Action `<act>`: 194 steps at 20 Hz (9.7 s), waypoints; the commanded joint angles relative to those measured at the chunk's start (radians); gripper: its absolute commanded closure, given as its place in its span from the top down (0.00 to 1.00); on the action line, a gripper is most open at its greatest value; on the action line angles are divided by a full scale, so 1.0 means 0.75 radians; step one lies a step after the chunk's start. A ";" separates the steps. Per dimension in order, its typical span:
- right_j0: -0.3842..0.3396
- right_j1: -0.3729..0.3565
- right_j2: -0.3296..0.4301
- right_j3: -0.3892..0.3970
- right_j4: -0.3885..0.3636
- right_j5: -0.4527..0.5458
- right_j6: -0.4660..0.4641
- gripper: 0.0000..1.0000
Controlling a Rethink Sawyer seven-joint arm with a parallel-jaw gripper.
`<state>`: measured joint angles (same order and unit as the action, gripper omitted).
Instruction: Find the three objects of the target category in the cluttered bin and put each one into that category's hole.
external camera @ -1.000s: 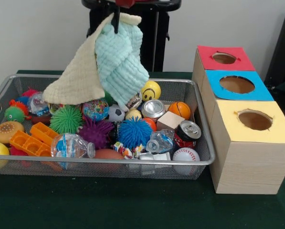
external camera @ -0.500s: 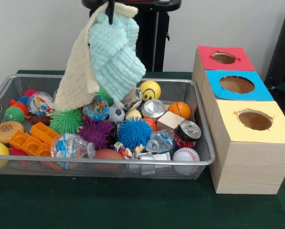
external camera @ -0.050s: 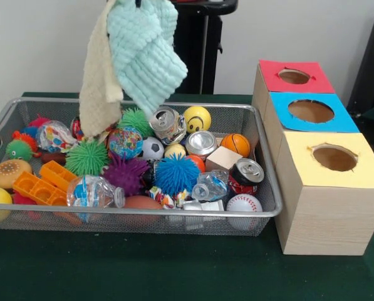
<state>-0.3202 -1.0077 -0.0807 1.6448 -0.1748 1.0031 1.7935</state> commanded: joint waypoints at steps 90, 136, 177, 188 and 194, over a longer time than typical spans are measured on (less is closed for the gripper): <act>-0.231 0.229 0.502 0.247 -0.056 -0.696 0.042 1.00; -0.170 0.477 0.384 0.044 -0.327 -0.821 0.039 1.00; -0.214 0.682 0.376 0.075 -0.375 -0.937 0.080 1.00; -0.158 0.739 0.273 0.090 -0.392 -0.751 0.017 1.00; -0.157 0.805 0.275 0.083 -0.389 -0.691 -0.029 1.00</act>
<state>-0.4374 -0.5010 0.1383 1.7002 -0.4016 0.3777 1.7933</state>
